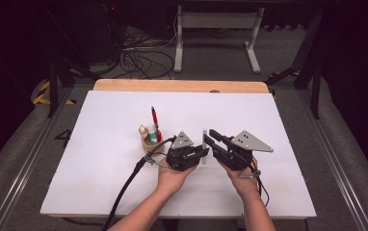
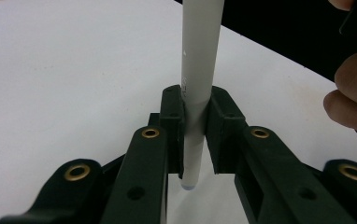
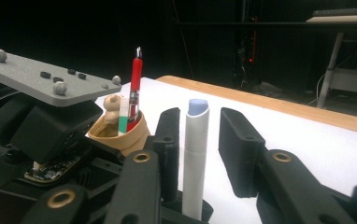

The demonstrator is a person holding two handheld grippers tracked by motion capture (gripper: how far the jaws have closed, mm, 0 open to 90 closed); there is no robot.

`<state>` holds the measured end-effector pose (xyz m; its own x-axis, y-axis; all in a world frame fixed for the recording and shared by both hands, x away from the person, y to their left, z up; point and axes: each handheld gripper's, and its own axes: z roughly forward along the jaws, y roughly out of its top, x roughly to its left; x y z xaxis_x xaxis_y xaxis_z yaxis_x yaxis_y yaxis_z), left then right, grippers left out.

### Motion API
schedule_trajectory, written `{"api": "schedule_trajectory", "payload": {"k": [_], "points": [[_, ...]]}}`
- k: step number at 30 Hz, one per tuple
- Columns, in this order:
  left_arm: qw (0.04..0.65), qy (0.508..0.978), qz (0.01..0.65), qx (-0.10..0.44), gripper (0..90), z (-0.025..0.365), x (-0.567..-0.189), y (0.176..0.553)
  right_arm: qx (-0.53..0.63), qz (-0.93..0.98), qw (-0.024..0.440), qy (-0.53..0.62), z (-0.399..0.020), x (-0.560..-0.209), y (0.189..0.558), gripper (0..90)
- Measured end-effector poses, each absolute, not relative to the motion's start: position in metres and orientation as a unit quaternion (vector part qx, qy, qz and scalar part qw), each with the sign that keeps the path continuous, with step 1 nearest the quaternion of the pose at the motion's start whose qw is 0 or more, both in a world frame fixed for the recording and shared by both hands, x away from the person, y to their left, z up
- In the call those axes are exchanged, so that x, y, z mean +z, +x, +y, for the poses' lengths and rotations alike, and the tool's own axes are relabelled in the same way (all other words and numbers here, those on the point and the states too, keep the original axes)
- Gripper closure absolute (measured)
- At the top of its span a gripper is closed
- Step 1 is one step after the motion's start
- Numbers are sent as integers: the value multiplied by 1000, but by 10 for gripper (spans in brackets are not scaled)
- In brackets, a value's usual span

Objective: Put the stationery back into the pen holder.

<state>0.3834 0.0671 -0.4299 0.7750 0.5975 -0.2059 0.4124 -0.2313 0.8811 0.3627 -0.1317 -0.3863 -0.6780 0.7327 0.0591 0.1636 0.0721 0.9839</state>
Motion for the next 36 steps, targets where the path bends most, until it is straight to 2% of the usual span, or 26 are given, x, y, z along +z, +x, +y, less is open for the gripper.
{"api": "schedule_trajectory", "payload": {"k": [12,36], "points": [[535,775,319,105,785,78,-420,382,620,692,220,298,-142,-380,361,507],[551,757,313,156,784,111,-390,377,610,700,223,297,-158,-381,362,308]]}}
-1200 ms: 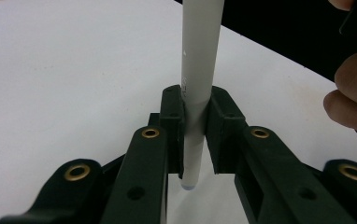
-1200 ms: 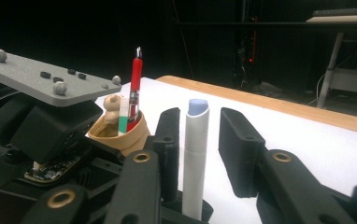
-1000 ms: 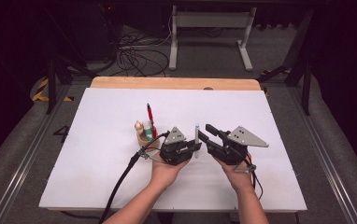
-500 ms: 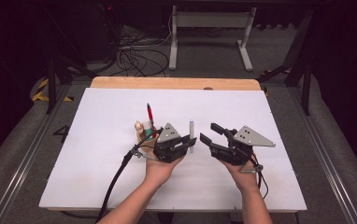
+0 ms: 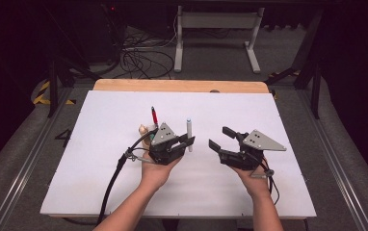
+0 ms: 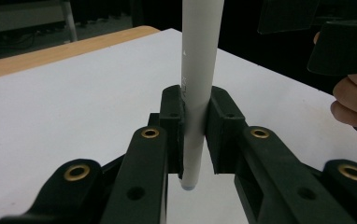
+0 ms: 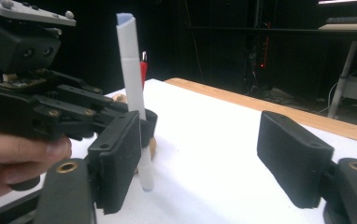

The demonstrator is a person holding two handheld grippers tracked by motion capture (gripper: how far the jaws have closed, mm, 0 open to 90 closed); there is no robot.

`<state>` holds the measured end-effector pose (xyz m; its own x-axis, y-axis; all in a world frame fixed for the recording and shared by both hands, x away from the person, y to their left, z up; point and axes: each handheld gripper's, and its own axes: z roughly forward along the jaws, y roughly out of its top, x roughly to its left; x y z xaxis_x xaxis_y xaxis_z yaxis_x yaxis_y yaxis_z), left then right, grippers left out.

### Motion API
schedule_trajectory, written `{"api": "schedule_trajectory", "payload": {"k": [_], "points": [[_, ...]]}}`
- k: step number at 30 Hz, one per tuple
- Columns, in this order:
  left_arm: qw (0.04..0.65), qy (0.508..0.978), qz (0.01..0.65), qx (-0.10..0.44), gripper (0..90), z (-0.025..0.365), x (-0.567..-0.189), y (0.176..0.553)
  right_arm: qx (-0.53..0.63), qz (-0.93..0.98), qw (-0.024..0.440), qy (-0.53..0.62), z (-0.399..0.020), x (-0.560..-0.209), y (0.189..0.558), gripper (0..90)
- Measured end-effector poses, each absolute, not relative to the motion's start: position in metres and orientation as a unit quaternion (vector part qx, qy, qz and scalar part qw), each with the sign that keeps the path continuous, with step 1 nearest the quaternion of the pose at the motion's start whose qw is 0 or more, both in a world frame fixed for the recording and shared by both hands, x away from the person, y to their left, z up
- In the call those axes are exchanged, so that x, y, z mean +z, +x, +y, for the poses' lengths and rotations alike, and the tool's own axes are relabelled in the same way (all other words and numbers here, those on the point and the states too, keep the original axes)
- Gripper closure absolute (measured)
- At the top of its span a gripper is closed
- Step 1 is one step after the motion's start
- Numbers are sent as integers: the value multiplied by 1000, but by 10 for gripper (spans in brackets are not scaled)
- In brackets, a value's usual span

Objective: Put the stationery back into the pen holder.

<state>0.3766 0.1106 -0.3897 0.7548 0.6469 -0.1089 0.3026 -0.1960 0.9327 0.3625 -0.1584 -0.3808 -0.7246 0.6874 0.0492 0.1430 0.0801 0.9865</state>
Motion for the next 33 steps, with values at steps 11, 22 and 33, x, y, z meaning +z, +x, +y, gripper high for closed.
{"api": "schedule_trajectory", "payload": {"k": [11,22,33], "points": [[566,744,312,172,785,131,-374,375,606,704,224,296,-162,-382,363,247],[554,737,327,209,784,160,-367,374,605,703,227,298,-167,-383,364,217],[540,728,350,235,784,191,-369,373,603,701,230,303,-171,-382,364,206]]}}
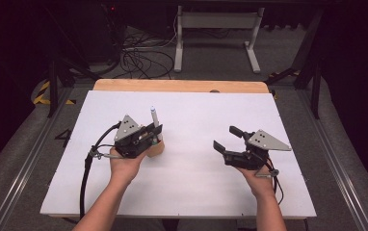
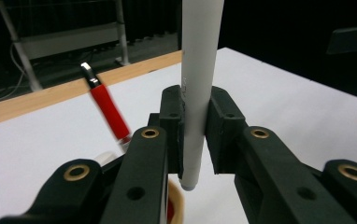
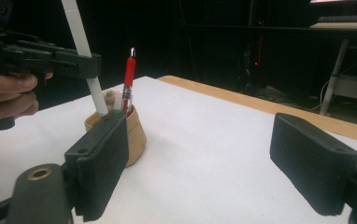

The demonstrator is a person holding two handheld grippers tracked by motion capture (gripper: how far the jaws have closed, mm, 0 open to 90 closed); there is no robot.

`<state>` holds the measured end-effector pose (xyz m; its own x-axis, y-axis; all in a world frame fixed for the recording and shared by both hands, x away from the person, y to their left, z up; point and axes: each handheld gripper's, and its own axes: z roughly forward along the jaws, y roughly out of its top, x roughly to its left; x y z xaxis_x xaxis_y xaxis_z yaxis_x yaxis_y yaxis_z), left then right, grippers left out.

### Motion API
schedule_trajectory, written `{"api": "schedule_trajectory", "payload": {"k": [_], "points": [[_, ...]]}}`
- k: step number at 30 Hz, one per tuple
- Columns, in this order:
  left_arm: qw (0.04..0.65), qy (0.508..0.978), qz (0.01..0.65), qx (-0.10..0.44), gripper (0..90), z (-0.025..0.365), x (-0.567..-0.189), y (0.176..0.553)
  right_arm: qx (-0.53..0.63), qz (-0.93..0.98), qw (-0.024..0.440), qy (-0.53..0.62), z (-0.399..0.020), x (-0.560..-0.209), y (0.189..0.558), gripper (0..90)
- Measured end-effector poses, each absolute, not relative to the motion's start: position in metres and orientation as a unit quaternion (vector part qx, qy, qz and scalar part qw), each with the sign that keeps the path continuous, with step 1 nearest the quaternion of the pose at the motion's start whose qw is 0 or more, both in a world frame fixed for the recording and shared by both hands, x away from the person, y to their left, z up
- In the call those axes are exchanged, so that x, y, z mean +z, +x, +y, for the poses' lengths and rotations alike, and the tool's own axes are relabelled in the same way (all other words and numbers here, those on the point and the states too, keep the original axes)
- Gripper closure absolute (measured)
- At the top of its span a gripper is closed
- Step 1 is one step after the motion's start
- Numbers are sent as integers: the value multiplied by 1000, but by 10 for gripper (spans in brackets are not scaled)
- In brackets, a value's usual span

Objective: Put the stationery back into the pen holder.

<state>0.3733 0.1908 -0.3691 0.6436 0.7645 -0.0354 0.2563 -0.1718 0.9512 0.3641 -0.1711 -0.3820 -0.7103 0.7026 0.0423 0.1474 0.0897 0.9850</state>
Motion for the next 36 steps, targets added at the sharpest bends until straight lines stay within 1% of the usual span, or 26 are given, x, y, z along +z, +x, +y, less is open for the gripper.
{"api": "schedule_trajectory", "payload": {"k": [10,20,23,25,27,36], "points": [[519,732,367,244,782,209,-384,372,601,701,232,306,-171,-382,364,207],[510,736,378,235,766,216,-397,375,600,702,231,307,-172,-382,364,207],[513,732,385,231,653,219,-397,376,601,701,232,306,-173,-382,364,207],[520,726,386,232,620,222,-396,375,602,701,232,306,-173,-382,364,207],[526,722,384,234,547,224,-395,374,602,700,231,307,-174,-382,364,207],[542,717,366,242,404,235,-387,368,603,696,233,311,-177,-382,364,207]]}}
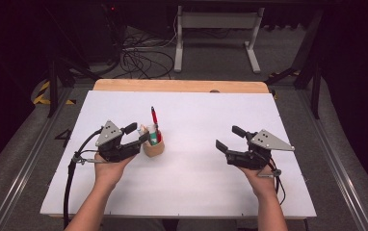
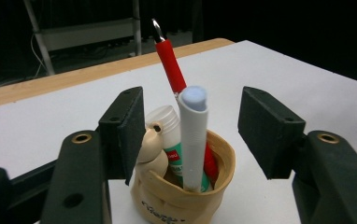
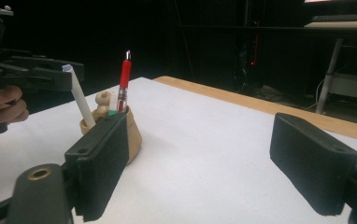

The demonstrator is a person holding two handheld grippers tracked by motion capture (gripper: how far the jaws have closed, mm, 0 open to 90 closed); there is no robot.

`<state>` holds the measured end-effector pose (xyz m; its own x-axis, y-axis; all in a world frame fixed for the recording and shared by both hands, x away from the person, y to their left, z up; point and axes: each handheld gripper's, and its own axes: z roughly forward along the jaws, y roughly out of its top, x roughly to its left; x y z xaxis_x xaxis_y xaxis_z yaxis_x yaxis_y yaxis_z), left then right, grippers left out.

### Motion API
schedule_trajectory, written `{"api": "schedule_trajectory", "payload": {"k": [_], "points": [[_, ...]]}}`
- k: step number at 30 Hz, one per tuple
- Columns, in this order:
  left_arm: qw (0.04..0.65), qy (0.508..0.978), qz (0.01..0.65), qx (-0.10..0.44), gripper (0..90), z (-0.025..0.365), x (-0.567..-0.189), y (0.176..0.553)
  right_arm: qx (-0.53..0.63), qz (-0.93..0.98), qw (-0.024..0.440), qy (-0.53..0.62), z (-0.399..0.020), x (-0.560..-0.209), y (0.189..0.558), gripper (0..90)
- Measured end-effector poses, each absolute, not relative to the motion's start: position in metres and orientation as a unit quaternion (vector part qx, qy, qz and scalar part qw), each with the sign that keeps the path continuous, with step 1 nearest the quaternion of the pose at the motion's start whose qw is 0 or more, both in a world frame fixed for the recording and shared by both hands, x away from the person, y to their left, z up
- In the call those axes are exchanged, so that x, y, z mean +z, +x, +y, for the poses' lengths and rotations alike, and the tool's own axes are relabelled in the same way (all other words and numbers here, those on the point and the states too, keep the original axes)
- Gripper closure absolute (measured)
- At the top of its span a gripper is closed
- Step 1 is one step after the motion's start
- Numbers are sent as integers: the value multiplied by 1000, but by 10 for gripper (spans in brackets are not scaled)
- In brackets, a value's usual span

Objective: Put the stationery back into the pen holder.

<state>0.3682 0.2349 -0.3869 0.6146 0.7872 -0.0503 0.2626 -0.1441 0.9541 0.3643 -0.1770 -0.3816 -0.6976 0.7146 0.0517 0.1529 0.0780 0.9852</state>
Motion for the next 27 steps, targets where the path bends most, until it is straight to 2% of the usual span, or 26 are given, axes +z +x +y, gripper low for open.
{"api": "schedule_trajectory", "payload": {"k": [13,27], "points": [[557,714,346,246,295,256,-375,357,615,686,238,308,-184,-380,363,204],[564,717,327,247,232,271,-367,346,614,688,239,305,-187,-381,363,203]]}}
